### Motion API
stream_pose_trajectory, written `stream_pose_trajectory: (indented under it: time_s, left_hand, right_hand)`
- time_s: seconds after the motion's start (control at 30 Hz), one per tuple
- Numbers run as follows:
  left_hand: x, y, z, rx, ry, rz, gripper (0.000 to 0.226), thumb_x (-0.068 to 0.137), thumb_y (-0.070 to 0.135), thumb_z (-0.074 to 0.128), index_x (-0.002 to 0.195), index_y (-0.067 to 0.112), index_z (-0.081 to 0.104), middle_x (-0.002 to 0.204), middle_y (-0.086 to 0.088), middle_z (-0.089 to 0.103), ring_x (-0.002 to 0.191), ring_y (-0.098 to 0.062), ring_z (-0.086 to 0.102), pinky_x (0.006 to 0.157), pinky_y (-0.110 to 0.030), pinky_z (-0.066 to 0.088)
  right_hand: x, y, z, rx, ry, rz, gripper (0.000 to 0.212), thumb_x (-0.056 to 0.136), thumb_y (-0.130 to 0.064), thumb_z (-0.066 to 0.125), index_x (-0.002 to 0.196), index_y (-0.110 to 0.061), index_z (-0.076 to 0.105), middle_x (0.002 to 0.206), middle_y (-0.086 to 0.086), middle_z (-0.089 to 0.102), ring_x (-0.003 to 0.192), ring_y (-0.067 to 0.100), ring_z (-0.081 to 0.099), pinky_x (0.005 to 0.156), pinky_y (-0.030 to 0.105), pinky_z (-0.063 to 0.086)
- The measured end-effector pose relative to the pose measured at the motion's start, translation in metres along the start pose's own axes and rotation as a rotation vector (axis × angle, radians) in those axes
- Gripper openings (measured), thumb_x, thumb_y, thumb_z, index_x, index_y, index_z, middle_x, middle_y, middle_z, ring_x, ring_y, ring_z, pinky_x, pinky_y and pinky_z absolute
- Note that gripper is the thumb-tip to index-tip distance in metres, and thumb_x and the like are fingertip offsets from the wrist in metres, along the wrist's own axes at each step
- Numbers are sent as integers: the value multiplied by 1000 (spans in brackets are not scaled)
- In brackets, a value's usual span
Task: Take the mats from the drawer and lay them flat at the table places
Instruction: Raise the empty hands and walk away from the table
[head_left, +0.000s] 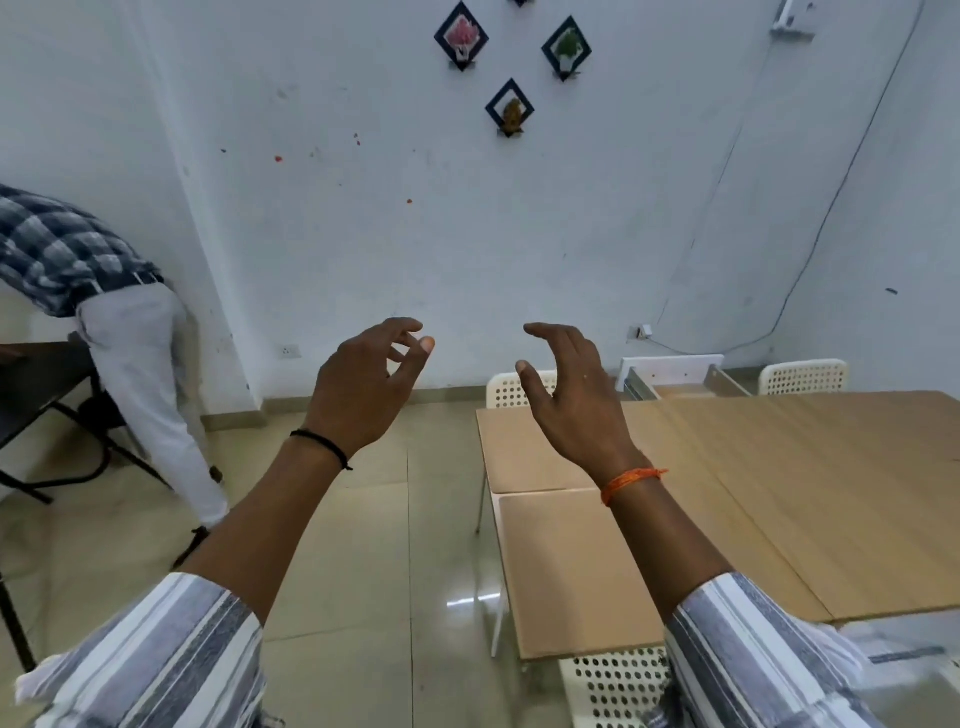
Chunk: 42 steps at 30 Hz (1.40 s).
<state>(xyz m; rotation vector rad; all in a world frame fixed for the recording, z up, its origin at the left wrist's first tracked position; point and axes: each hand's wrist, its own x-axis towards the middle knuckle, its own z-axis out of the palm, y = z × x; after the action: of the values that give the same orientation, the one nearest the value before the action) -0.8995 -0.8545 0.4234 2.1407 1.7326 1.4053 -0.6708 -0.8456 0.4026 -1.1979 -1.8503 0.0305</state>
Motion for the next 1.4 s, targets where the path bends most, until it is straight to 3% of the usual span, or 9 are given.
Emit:
stream_pose_trajectory:
  time_s: [0.33,0.97,1.4]
  left_hand:
    - [89,-105,24,-41,-1,49,48,89,59,39,117,27,61,103,18,65,93,-5,63,76,-37,56]
    - [423,-339,136,-93,-54,28,34,96,46,50,120,26,62,108,14,67,95,-5,63,80,-34,55]
    - [671,-477,246,-298,-303,212,43,91,54,45,119,26,61,100,20,63,91,-5,64,79,-34,54]
  right_hand:
    - [86,27,94,-31,30,41,38,99,-32,50,136,-23,48,136,-6,50,124,12,43,93,27,40]
    - [392,144,330,-55,10,70,36,98,-31,53,134,-26,49,133,-11,50,121,12,52,80,28,45]
    - [562,225,484,-203,138,318,38,98,-32,53,135,-29,47,133,-14,49,123,7,50,83,24,40]
